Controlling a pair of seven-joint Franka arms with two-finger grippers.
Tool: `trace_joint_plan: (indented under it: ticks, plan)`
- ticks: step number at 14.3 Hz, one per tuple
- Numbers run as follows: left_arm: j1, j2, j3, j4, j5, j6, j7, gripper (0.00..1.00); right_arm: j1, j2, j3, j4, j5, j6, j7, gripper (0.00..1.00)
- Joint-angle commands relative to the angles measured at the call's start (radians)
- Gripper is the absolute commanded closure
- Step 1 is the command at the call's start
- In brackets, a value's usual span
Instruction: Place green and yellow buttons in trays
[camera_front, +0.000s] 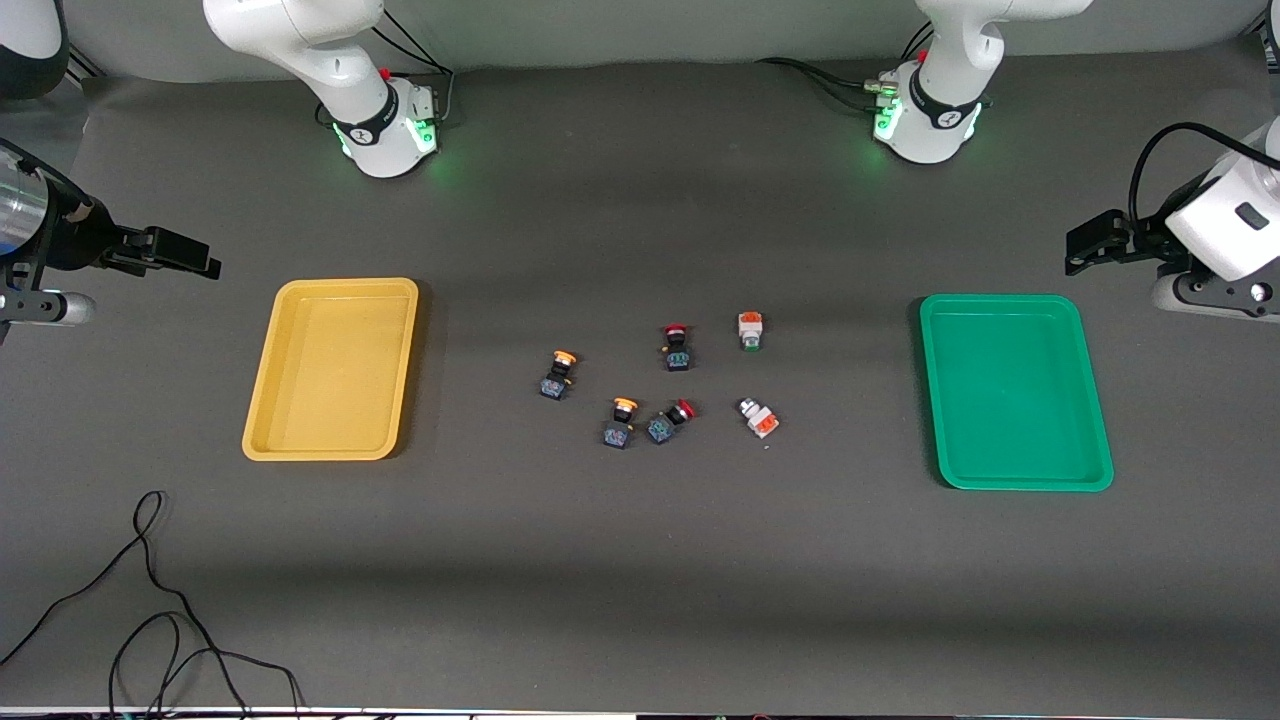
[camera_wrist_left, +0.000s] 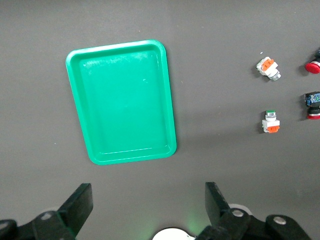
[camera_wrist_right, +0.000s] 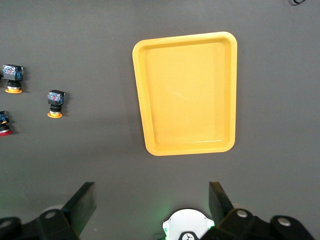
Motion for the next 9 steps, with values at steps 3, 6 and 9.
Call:
trace_joint_plan:
  ticks: [3, 6, 9]
  plan:
    - [-0.011, 0.008, 0.008, 0.021, 0.013, -0.005, 0.014, 0.0, 0.001, 0.012, -0.005, 0.024, -0.009, -0.02, 0.002, 0.0]
    - [-0.011, 0.008, 0.009, 0.021, 0.013, -0.004, 0.013, 0.0, -0.004, 0.015, -0.012, 0.024, -0.007, -0.02, 0.0, 0.0]
    - [-0.009, 0.008, 0.011, 0.017, 0.013, -0.014, 0.005, 0.0, 0.004, 0.024, -0.01, 0.024, -0.007, -0.023, 0.005, 0.0]
